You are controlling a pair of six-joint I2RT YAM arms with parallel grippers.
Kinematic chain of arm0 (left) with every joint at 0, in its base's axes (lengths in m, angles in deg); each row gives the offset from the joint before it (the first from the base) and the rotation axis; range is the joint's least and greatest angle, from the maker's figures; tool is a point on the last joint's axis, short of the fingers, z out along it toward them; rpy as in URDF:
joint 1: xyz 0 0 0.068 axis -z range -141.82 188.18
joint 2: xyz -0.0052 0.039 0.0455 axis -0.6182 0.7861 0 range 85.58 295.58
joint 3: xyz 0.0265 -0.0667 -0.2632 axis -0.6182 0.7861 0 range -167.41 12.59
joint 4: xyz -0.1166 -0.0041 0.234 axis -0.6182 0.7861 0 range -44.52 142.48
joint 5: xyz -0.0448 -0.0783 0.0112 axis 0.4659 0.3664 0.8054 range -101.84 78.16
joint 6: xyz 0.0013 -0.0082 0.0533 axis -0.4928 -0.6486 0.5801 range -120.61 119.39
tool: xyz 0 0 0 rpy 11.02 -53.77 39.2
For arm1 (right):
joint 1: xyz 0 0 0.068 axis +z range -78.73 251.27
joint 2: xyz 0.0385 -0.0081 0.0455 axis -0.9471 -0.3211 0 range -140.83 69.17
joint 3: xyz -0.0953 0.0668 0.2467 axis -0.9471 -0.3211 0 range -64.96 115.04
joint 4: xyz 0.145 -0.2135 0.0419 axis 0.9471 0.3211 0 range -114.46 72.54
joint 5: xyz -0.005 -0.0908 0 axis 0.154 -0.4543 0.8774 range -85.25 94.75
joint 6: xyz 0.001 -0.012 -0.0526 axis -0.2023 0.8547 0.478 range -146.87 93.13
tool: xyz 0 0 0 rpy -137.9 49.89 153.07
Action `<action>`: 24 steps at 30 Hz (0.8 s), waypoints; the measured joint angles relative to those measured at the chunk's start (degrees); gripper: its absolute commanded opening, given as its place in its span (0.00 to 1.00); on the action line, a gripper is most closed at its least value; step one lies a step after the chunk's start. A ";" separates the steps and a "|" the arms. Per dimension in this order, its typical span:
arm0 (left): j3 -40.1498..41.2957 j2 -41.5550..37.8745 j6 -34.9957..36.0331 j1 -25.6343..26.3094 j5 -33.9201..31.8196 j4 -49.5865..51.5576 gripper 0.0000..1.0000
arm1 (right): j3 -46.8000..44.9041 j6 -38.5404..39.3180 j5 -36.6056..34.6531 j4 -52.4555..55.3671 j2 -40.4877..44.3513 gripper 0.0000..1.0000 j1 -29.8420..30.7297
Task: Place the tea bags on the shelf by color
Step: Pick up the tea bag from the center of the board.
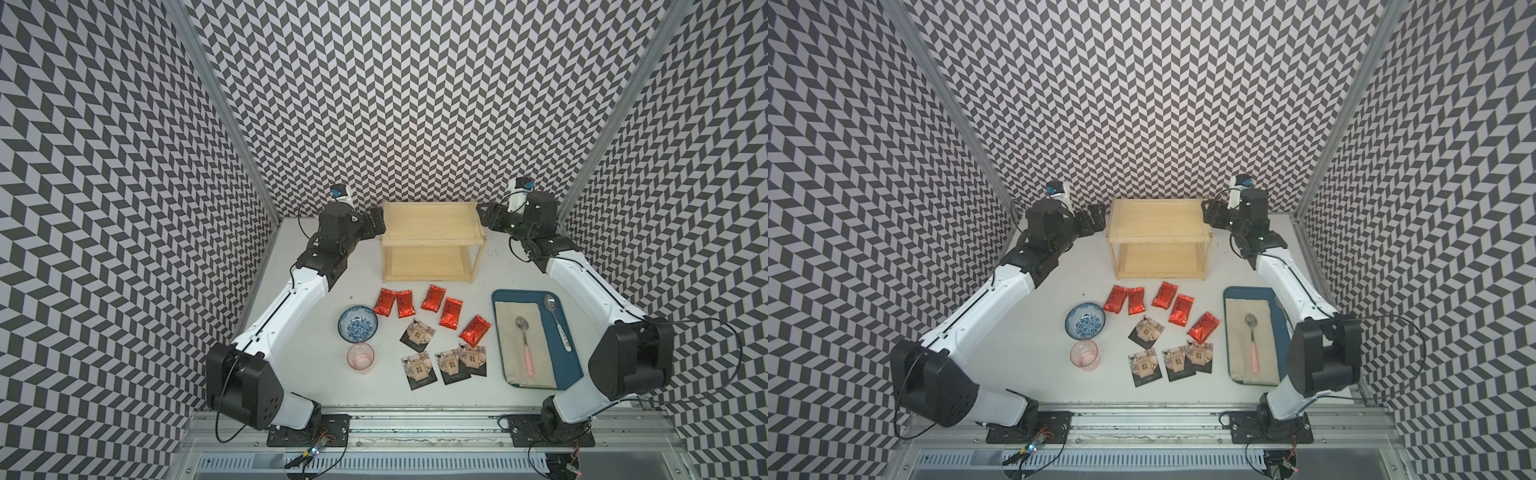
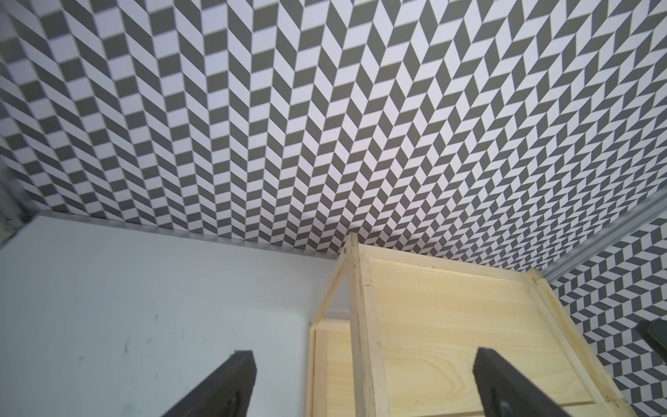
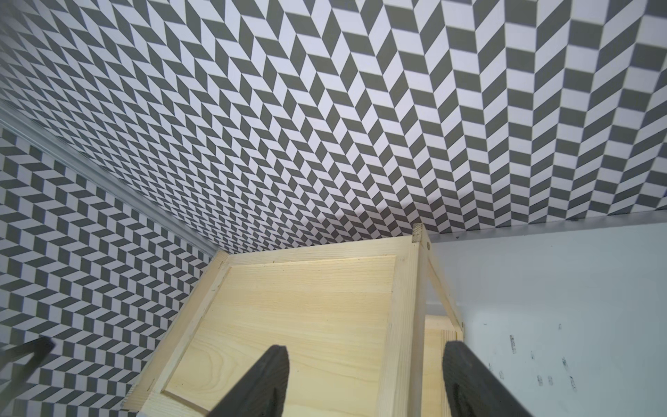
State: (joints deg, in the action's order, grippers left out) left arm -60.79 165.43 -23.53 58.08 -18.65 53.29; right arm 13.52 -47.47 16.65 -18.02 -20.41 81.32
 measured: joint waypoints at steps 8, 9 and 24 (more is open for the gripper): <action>10.78 -10.67 0.11 0.39 0.66 1.66 0.99 | -15.78 -0.59 -11.15 2.10 13.81 0.70 6.56; 12.66 -11.65 -0.22 0.59 1.09 1.88 0.99 | -18.18 -0.83 -12.79 2.40 15.54 0.70 8.02; 19.67 -12.00 -2.01 12.76 -1.03 7.87 0.99 | -36.13 -13.27 -23.82 14.03 18.93 0.75 22.64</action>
State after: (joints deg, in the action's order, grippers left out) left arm -41.12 153.43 -25.54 70.85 -19.68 61.16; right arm -22.61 -60.73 -7.17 -3.99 -1.48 103.96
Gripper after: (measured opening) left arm 0.991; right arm 0.728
